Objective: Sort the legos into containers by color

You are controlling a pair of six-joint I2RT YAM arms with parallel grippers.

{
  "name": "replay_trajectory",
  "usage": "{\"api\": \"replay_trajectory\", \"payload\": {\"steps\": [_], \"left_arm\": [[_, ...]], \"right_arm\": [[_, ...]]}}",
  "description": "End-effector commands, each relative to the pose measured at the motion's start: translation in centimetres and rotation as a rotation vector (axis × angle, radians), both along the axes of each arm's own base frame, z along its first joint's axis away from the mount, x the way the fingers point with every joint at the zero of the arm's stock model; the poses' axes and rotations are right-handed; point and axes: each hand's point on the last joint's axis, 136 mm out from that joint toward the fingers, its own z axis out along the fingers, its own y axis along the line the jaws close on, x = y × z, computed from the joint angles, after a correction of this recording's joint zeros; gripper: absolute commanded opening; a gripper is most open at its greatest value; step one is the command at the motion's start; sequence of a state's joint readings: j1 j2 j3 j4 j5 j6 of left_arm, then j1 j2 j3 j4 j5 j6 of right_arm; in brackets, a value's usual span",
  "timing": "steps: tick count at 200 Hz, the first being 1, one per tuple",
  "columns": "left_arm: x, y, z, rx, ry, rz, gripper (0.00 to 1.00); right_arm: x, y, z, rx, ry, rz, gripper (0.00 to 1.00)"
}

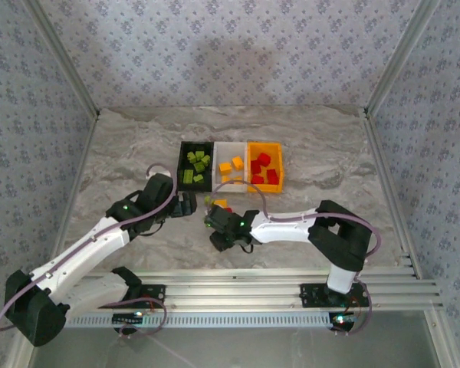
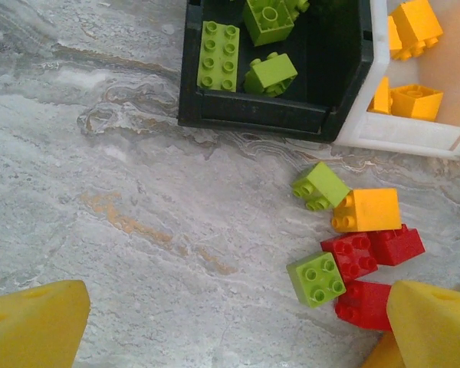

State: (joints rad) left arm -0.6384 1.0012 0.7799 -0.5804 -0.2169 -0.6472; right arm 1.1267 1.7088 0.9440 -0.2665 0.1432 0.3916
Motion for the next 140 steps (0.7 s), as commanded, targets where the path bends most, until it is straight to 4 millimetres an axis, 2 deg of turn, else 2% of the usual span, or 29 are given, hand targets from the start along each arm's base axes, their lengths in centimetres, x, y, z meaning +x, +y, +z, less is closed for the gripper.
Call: {"api": "replay_trajectory", "payload": {"steps": [1,23,39,54,71,82,92,94,112,140], "left_arm": [[0.1,0.2,0.6,-0.018,-0.016,-0.005,0.99],[0.2,0.0,-0.1,-0.037,-0.012,-0.005,1.0],[0.2,-0.3,-0.6,-0.052,-0.007,-0.011,0.99],[0.2,-0.5,-1.1,-0.062,0.0,-0.008,0.99],[0.2,-0.6,-1.5,-0.066,0.009,-0.007,0.99],[0.1,-0.6,-1.7,-0.07,0.014,-0.006,0.99],[0.1,-0.8,-1.9,-0.077,0.019,-0.012,1.0],[0.0,-0.8,-2.0,-0.078,0.021,-0.013,1.0],[-0.2,-1.2,-2.4,-0.091,0.036,-0.028,0.99],[-0.4,-1.5,-3.0,-0.091,0.056,-0.043,0.99]], "right_arm": [[-0.5,-1.5,2.7,0.042,-0.024,-0.041,0.47],[0.0,-2.7,5.9,0.09,-0.051,-0.073,0.45],[1.9,-3.3,8.7,0.144,-0.087,-0.106,0.45],[4.9,-3.8,11.4,0.209,-0.118,-0.165,0.44],[9.5,-4.3,13.8,0.278,-0.161,-0.257,0.45],[12.0,-4.2,14.1,0.283,-0.166,-0.304,0.45],[14.0,-4.5,13.2,0.265,-0.143,-0.356,0.45],[14.7,-4.3,13.7,0.276,-0.147,-0.365,0.45],[18.4,-4.1,12.7,0.266,-0.139,-0.429,0.45],[22.2,-3.4,11.1,0.238,-0.126,-0.473,0.47]]}}
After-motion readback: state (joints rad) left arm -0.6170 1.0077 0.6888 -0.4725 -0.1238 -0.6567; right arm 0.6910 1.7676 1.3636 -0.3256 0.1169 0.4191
